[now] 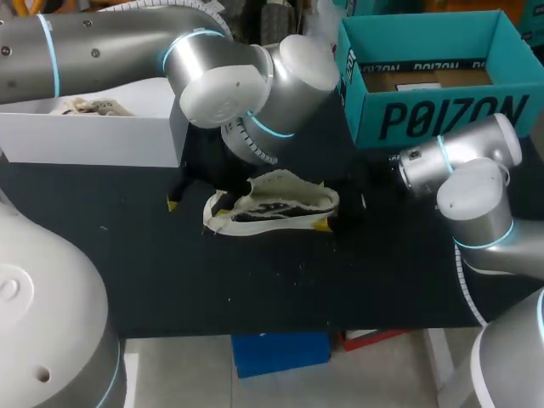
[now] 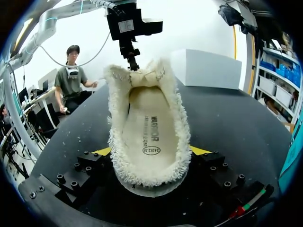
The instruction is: Take the shoe out of the shoebox, open the shoe tongue, remove and reinsert the insole, then place the shoe into the shoebox
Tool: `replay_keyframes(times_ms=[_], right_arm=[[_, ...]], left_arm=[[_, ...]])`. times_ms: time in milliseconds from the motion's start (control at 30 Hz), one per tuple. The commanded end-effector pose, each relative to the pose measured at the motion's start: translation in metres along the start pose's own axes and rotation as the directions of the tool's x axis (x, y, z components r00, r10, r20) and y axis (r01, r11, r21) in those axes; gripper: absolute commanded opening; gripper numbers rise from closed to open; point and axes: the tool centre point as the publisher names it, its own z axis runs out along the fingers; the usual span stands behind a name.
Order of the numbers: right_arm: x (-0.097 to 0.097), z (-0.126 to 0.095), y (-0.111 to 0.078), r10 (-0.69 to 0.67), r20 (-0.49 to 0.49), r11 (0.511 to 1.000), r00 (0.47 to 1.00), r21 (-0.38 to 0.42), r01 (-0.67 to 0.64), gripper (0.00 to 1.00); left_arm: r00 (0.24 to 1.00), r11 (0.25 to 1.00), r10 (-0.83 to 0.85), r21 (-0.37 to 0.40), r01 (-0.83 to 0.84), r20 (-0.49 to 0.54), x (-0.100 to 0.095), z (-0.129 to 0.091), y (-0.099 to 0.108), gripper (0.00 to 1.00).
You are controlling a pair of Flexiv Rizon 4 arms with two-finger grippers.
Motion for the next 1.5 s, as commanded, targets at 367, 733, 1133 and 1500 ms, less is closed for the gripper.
replay_keyframes(times_ms=[367, 733, 1133, 1500], right_arm=[[-0.002, 0.0, -0.001, 0.001, 0.0, 1.0, 1.0, 0.002, -0.001, 0.0], [-0.002, 0.0, -0.001, 0.001, 0.0, 1.0, 1.0, 0.002, -0.001, 0.0], [-0.002, 0.0, -0.001, 0.001, 0.0, 1.0, 1.0, 0.002, -0.001, 0.0], [-0.002, 0.0, -0.001, 0.001, 0.0, 1.0, 1.0, 0.002, -0.001, 0.0]], left_arm=[[0.942, 0.949, 0.253, 0.245, -0.197, -0.222, -0.012, -0.025, -0.005, 0.96], [0.091, 0.287, 0.948, 0.7, -0.654, -0.304, 0.006, -0.101, -0.001, 0.0], [-0.067, 0.134, 0.966, 0.707, -0.694, -0.249, 0.026, -0.121, -0.007, 0.0], [-0.067, 0.134, 0.966, 0.707, -0.694, -0.249, 0.026, -0.121, -0.007, 0.0]])
